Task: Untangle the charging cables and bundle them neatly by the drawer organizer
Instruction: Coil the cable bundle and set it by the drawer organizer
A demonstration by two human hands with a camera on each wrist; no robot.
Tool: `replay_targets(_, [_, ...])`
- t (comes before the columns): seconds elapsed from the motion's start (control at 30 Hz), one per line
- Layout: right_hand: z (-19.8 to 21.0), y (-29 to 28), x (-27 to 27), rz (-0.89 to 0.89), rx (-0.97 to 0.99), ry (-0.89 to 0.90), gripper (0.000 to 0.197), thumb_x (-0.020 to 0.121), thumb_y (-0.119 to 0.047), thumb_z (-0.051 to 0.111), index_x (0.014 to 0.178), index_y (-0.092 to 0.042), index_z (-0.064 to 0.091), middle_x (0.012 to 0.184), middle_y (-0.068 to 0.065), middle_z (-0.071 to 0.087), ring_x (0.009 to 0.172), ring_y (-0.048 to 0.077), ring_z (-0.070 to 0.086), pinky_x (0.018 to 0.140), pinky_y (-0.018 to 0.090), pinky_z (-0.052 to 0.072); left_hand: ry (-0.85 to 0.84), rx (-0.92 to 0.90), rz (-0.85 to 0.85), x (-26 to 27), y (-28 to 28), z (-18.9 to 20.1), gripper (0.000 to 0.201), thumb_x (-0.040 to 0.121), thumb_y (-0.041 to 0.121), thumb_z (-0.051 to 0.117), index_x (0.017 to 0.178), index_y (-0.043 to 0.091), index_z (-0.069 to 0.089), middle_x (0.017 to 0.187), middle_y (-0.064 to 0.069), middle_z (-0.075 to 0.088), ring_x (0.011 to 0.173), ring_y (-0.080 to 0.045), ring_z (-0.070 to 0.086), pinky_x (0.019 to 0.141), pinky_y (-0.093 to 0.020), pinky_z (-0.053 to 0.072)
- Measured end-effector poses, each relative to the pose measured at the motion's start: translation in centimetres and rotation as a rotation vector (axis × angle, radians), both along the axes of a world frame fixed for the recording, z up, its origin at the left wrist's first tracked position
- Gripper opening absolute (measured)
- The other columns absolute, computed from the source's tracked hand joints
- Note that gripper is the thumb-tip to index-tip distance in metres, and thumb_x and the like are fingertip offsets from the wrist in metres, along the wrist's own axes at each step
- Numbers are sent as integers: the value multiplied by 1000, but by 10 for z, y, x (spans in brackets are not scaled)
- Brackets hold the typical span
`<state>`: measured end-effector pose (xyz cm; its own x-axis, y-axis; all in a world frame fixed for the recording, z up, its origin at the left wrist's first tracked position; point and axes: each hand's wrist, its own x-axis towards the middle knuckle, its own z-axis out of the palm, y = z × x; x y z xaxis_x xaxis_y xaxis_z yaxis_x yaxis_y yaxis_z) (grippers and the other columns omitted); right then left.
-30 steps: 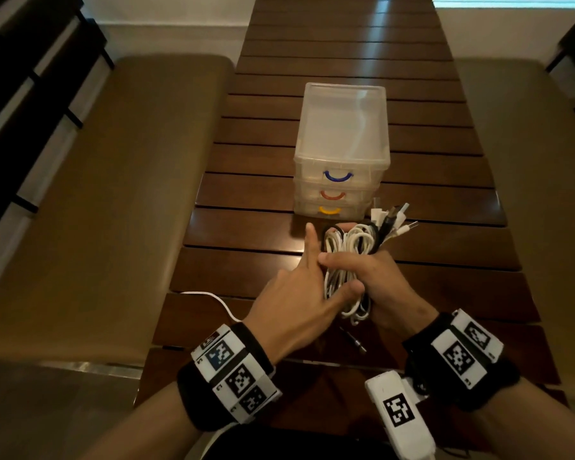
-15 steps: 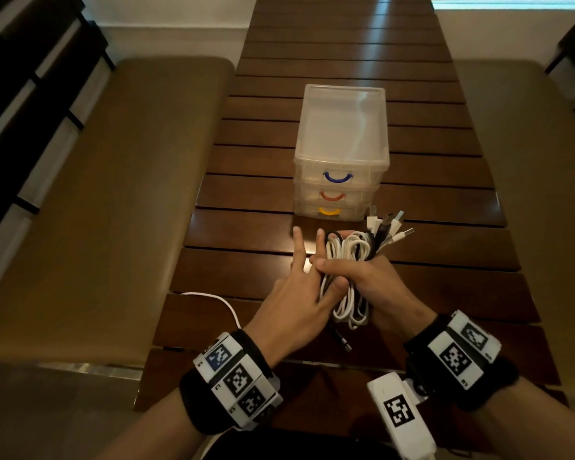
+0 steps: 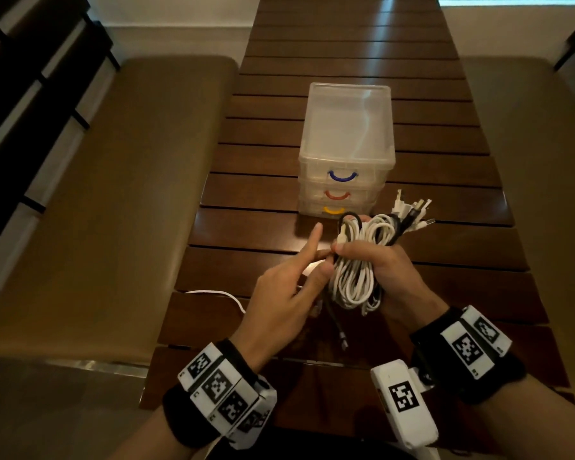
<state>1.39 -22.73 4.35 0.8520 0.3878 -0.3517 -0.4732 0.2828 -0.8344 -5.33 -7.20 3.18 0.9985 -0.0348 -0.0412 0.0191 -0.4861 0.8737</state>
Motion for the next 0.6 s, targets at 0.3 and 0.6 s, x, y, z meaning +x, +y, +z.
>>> replay_targets(0.3, [-3, -1, -5, 2, -54, -51, 55, 81, 15, 54, 125, -16, 65, 103, 29, 66, 86, 37, 65, 78, 46, 54, -7, -159, -150, 7, -4, 1, 65, 96, 28, 59, 149, 32, 22, 158, 15, 24, 142, 7, 23, 114, -21, 31])
replay_targets(0.6, [-6, -5, -6, 8, -98, -98, 53, 79, 15, 60, 125, -10, 61, 106, 19, 71, 96, 35, 70, 74, 42, 59, -9, 94, -263, 18, 4, -8, 65, 93, 49, 55, 145, 53, 16, 160, 23, -7, 146, -2, 17, 116, -32, 29])
